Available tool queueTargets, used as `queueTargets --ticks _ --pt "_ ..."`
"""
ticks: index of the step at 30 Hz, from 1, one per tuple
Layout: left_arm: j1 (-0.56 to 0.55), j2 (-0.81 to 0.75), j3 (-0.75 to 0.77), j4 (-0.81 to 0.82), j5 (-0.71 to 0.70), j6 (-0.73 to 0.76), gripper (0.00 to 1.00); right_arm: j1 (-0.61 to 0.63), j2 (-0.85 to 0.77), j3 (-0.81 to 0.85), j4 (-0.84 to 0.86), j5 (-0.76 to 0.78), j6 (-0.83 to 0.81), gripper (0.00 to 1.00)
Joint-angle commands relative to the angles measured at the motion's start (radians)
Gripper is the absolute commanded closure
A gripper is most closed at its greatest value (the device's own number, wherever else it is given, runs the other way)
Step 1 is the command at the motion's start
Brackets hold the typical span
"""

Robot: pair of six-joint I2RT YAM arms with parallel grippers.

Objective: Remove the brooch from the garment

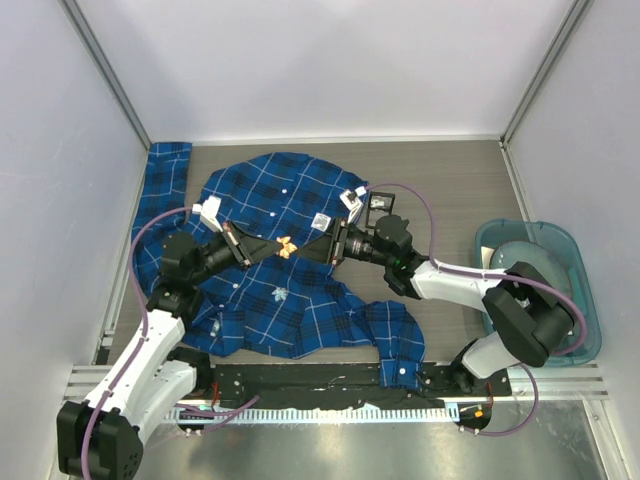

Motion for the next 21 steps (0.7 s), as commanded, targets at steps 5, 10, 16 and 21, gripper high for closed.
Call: queueTargets --ticks 5,10,16,21 --pt "-0.003 0.009 -0.003 0.095 0.039 -0.028 1.0 0.001 0.013 0.058 0.086 -0.037 0.027 0.65" --pt "-0.003 0.016 -0.004 0.101 0.046 -0.028 1.0 0.001 0.024 0.064 0.116 -0.048 0.045 0.66" --pt "-0.003 0.016 -0.006 0.102 0.049 -0.028 1.0 0.0 0.031 0.066 0.135 -0.046 0.058 0.66" --pt "-0.001 0.016 -0.008 0.105 0.052 -0.028 1.0 0.001 0.039 0.073 0.139 -0.057 0.065 0.75"
